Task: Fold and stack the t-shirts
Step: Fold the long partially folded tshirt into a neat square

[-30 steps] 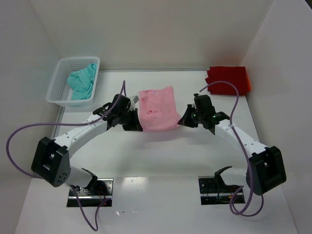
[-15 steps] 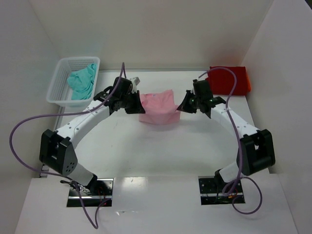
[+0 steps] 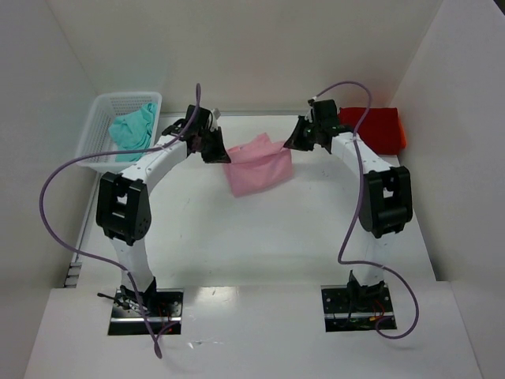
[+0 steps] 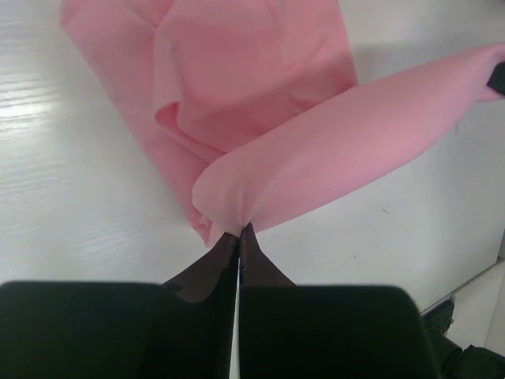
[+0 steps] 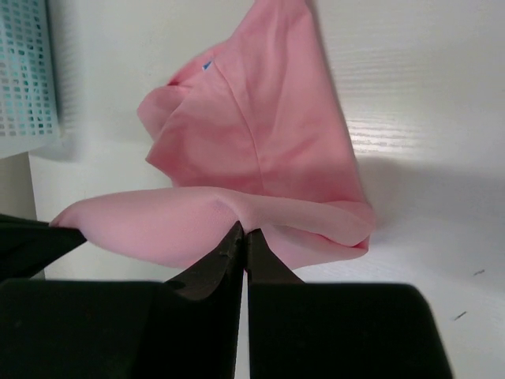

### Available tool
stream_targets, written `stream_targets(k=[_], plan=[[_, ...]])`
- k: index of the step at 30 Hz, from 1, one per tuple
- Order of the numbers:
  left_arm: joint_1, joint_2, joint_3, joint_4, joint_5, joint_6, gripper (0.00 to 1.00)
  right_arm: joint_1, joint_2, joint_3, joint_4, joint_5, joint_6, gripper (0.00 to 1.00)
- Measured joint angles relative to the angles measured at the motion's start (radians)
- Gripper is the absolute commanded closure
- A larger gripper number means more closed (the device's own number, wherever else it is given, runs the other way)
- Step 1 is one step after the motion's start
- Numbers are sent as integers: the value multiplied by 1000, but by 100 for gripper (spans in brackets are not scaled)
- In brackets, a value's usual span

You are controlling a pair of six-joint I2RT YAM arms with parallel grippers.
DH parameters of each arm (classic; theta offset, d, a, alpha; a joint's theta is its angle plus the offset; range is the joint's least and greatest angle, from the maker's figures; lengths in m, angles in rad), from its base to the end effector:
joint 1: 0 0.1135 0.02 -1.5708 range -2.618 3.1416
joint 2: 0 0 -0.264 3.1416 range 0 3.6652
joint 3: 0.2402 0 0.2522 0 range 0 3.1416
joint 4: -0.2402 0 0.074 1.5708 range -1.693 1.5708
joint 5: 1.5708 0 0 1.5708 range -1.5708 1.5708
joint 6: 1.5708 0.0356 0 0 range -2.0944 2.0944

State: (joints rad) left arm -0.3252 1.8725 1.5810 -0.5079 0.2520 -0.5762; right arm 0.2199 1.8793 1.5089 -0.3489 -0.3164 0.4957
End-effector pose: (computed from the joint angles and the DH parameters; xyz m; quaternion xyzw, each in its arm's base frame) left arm 0.4008 -0.1445 0.2749 -0.0681 0.9179 -0.2674 0.2852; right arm 0.4185 0.1049 0.2612 0.0592 0.8998 0.2772 0.3318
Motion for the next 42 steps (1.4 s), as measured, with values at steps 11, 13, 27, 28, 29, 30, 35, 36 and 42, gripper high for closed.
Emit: stream_targets(k=[11,13,27,28,29,30,35,36,42], plan=[[127,151,108,22,87,32,100,-7,266,275,35,-119,-7,93],[140,174,124,26,102,37,100,-6,317,334,35,-135,-8,91],[168,351,266,38,145,50,69,-7,561,658,19,-168,-48,42],[171,352,267,39,142,50,57,-7,567,667,19,-167,-52,40],[173,352,267,38,137,49,53,-7,572,673,18,-167,-53,39],[176,352,267,37,130,49,47,-7,575,677,17,-167,-54,39],[195,351,286,46,95,53,22,-11,577,684,15,-173,-68,40],[200,351,290,50,90,52,21,-12,577,684,15,-181,-71,46],[220,294,285,109,116,53,34,-16,549,595,63,-277,-86,85]])
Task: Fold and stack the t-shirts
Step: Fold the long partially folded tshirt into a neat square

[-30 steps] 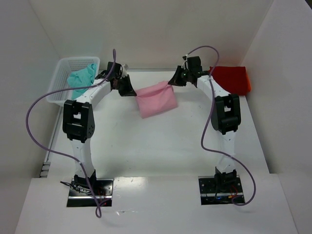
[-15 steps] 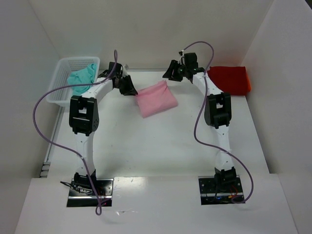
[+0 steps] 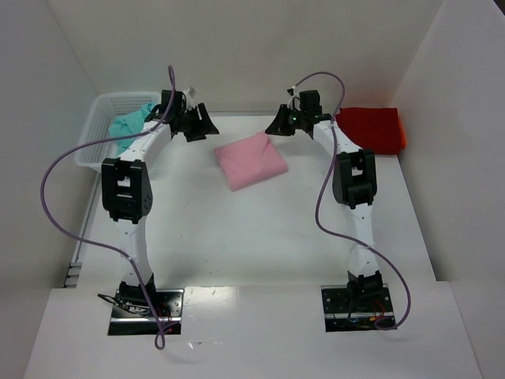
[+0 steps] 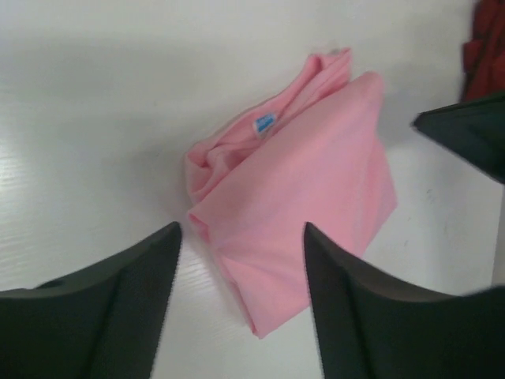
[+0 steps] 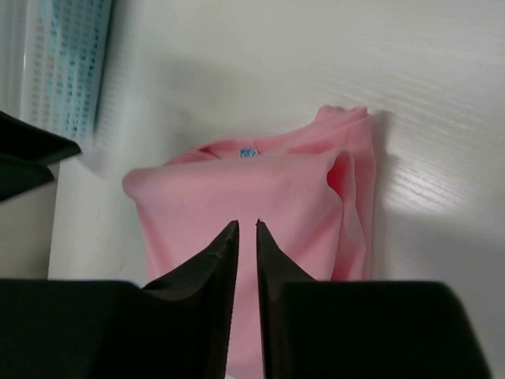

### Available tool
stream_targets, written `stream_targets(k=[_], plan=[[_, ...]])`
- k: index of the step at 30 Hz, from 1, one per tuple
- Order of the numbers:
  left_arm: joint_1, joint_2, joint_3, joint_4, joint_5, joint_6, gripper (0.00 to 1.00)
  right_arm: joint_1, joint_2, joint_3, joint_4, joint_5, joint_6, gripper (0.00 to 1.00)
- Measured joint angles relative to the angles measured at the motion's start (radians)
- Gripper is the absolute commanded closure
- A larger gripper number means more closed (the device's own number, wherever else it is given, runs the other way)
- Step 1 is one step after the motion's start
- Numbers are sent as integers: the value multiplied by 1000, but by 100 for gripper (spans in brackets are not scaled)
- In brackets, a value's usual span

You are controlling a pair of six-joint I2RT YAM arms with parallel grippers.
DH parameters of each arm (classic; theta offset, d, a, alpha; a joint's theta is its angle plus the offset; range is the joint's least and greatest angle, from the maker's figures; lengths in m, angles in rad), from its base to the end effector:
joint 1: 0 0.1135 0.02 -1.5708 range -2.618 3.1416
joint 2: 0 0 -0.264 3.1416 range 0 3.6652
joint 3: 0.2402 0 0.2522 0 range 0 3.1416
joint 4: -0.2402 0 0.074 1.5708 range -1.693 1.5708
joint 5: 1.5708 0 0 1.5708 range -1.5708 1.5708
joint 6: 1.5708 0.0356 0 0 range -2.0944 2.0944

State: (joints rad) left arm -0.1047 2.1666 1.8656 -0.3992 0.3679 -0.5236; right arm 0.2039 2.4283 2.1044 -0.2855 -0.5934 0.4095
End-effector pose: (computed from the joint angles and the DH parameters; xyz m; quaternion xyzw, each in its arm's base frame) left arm 0.4978 -0.0652 0.2476 -0.1099 0.8880 -0.2858 0.3430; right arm 0.5403 0.1320 0.2059 -0.0475 0.8573 0.3806 0.3433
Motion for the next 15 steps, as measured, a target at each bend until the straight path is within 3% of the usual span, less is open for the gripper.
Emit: stream_targets(k=[2,3,7,15], plan=[[-4,-30,-13,35,22,1,50,0,-3,-33,18,-43,1,92],[-11,-45,-25,56,34,2,65,0,-3,-49,26,-66,2,92],[-57,-82,-90,153,110,-6,86,3,-2,-83,55,-164,2,92],[-118,-27,-155,239,179,-37,88,21,51,-17,74,-215,-20,90]])
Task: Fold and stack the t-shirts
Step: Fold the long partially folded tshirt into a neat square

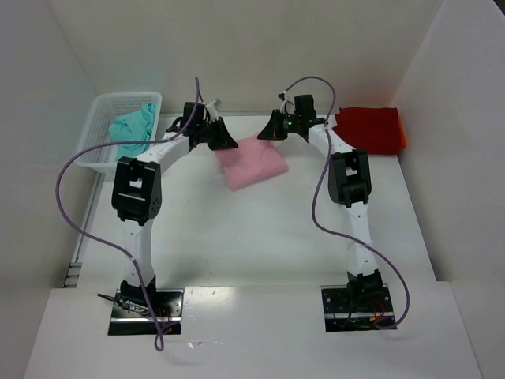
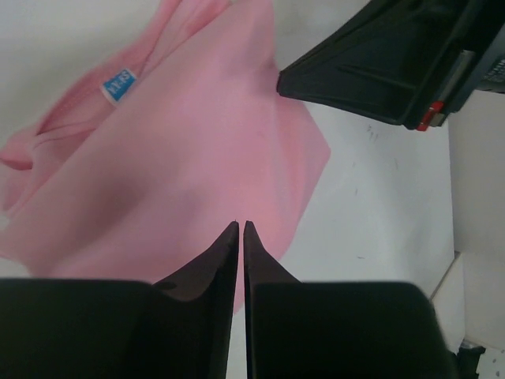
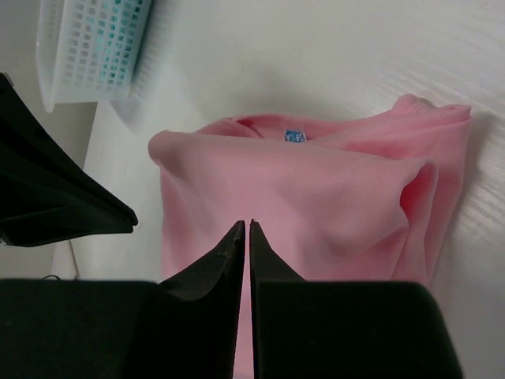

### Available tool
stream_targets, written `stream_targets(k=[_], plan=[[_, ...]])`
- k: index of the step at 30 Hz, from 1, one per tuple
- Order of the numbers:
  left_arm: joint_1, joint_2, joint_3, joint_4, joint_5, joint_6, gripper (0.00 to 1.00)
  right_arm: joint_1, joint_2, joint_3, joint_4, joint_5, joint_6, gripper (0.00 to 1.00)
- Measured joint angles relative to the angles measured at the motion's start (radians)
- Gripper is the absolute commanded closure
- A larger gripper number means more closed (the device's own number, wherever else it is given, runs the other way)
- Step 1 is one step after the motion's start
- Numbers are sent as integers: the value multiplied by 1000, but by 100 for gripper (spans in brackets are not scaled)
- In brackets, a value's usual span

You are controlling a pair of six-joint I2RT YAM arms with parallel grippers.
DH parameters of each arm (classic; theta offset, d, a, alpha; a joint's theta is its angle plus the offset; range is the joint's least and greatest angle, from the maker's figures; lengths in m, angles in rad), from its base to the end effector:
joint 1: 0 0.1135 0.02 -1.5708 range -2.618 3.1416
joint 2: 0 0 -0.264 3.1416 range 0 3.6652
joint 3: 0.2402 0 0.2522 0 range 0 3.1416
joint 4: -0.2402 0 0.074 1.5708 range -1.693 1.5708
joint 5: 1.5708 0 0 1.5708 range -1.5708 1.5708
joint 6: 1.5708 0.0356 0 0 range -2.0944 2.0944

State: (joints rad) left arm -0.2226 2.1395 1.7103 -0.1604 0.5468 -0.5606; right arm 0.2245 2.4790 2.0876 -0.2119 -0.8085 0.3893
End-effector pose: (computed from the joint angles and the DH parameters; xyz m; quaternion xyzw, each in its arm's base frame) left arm 0.4803 -0.1277 0.2305 -0.0174 0.8586 -0.3933 0.3284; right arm 0.5389 0.1495 0.1820 -0.1153 0.8262 0.4611 0.3024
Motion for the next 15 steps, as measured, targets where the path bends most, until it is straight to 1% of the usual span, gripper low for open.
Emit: stream_targets(k=[7,11,12,15], plan=[[18,74,2,7,-53,-20,88,2,100,82,-17,25,-10,87],[31,150,76,-45,-88,-19,88,2,162,144,-43,55,-10,87],[34,165,98,-65,-104,-18,88,2,168,151,-52,65,-10,85],[38,178,122,-97,-150,-16,89,2,183,174,-69,95,-10,84]])
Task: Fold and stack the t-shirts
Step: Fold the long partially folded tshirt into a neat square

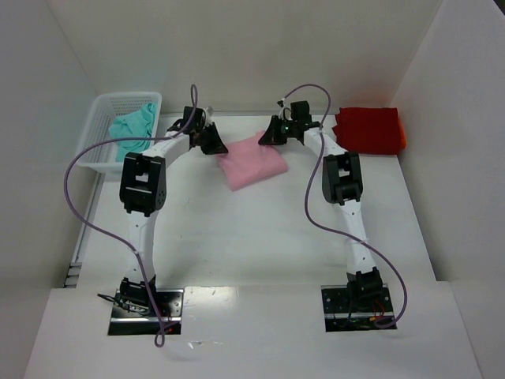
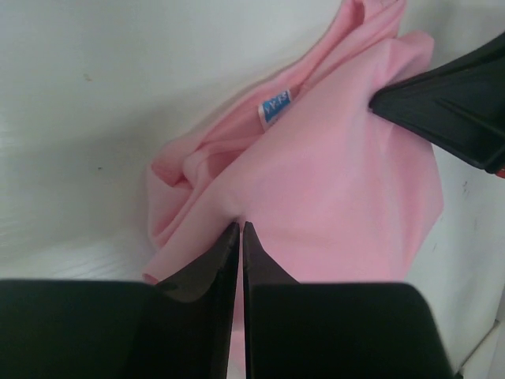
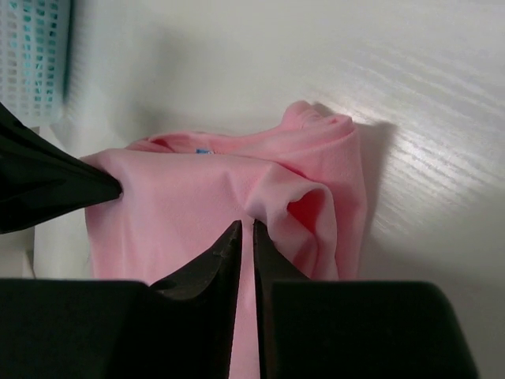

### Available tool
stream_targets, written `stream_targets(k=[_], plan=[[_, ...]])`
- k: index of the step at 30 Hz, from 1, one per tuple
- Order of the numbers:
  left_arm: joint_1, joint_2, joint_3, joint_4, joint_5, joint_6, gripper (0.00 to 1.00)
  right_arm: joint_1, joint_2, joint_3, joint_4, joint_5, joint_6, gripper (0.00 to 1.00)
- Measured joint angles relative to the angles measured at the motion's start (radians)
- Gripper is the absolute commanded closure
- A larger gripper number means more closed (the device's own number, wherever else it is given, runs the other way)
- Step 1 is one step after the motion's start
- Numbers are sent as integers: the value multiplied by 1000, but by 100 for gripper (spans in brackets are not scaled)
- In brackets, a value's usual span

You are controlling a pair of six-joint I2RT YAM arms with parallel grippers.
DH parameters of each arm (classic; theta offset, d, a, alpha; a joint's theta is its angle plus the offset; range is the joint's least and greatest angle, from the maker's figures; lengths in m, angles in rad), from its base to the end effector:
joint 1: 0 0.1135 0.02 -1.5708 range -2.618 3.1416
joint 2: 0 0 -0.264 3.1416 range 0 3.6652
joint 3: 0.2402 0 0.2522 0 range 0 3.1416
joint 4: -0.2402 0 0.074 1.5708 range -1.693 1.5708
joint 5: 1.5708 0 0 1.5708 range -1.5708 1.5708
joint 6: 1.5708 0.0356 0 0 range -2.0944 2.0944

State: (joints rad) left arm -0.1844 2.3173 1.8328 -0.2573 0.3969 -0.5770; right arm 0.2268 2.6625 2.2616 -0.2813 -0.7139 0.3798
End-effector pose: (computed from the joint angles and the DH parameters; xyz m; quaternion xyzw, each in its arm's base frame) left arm 0.5114 -0.1094 0.1741 -0.0971 0.8956 -0.3142 0.2995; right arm 0.5614 0.1535 0.1312 -0.0851 0.8550 0.4214 0.2901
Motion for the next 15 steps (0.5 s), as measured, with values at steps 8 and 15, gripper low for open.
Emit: stream_targets(k=[8,15], plan=[[31,0,29,-14,-50,-3,88,0,13,104,-12,48,1,78],[53,50,116,-29,-54,-2,88,-7,11,148,-60,62,-5,72]])
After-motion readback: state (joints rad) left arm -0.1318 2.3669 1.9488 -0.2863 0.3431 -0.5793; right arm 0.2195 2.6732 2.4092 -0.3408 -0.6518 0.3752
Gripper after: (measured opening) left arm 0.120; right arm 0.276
